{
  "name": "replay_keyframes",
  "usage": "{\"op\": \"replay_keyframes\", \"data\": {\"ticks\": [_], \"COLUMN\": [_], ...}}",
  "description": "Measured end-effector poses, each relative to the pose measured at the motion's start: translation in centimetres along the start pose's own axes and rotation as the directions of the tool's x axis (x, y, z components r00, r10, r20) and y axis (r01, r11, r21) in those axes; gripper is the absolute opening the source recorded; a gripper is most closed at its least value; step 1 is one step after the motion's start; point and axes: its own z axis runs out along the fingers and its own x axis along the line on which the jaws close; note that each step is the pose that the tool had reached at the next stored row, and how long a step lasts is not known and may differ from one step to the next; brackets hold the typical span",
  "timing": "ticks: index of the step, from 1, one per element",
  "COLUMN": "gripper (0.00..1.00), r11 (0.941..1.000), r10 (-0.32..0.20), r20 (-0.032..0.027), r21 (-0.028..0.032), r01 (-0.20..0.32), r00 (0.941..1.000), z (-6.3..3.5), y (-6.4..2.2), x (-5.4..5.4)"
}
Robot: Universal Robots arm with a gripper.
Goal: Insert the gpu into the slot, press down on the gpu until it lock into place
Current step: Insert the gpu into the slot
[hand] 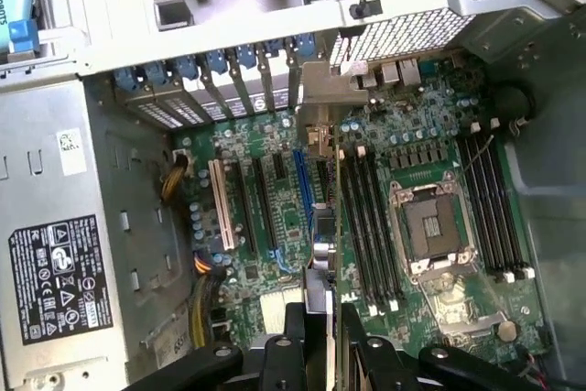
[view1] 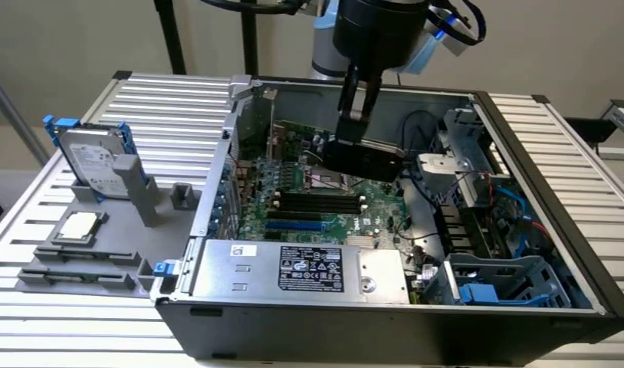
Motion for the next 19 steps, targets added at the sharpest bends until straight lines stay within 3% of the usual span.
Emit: {"op": "replay_keyframes", "data": {"ticks": [2, 6, 10, 19], "gripper": [0.26, 0.26, 0.26, 0.26], "r11": [0.9999, 0.9969, 0.9939, 0.9926], "r10": [-0.015, -0.078, -0.11, -0.121], "r20": [0.002, -0.0006, 0.0005, 0.0018], "r21": [-0.0011, -0.0038, -0.004, 0.0055], "r01": [0.015, 0.078, 0.11, 0.121], "r00": [0.9999, 0.997, 0.9939, 0.9926], "z": [0.37, 1.04, 1.78, 3.48], "y": [0.24, 0.28, 0.64, 3.16], "x": [0.1, 0.1, 0.2, 0.9]}}
